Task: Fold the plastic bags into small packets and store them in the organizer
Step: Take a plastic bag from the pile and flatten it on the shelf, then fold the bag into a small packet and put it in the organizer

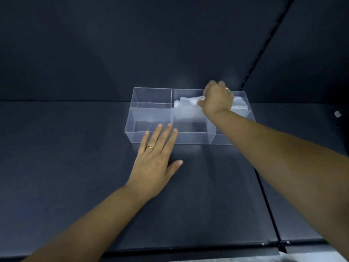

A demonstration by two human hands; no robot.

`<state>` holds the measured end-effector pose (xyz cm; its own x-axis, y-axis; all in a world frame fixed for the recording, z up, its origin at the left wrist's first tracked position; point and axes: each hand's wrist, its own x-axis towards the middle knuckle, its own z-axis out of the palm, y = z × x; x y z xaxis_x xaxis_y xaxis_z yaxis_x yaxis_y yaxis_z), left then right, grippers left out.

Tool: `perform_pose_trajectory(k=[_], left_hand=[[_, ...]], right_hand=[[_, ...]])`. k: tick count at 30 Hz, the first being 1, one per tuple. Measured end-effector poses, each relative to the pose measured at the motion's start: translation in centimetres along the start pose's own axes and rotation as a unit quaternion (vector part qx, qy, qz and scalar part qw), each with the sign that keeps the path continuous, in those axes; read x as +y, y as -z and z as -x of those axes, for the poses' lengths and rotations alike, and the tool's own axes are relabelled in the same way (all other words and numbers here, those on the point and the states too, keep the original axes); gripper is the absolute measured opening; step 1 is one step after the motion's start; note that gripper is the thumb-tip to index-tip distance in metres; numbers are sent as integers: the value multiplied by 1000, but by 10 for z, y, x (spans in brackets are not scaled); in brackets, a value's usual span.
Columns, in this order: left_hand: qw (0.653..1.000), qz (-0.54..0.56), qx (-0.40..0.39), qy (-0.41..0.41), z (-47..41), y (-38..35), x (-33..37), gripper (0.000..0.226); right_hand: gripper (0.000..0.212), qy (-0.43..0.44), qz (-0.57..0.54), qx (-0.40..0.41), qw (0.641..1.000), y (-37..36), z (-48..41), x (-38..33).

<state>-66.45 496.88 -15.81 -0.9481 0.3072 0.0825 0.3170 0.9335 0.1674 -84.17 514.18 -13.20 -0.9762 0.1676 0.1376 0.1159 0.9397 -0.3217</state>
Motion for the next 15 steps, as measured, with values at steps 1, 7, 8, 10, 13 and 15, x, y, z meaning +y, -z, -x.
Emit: perform_pose_trajectory(k=[1,7,8,10,13,15], left_hand=[[1000,1,-4,2,1,0,0,71],[997,71,-15,-9,34,-5,27,70],[996,78,-29,-19,45,-10,34,70],[995,71,-60,-39,69,-19,50,71],[992,15,-106,-64,98,-28,64,73],[991,-10,-112,-68,105,-31,64,73]], right_hand=[[21,3,-9,8,1000,0,1,0],[14,52,-194,1,980,27,39,22],[14,70,-215,13,974,35,57,28],[15,116,-237,12,965,54,105,44],[24,214,-274,-64,935,83,206,80],[31,268,-253,-190,910,89,276,111]])
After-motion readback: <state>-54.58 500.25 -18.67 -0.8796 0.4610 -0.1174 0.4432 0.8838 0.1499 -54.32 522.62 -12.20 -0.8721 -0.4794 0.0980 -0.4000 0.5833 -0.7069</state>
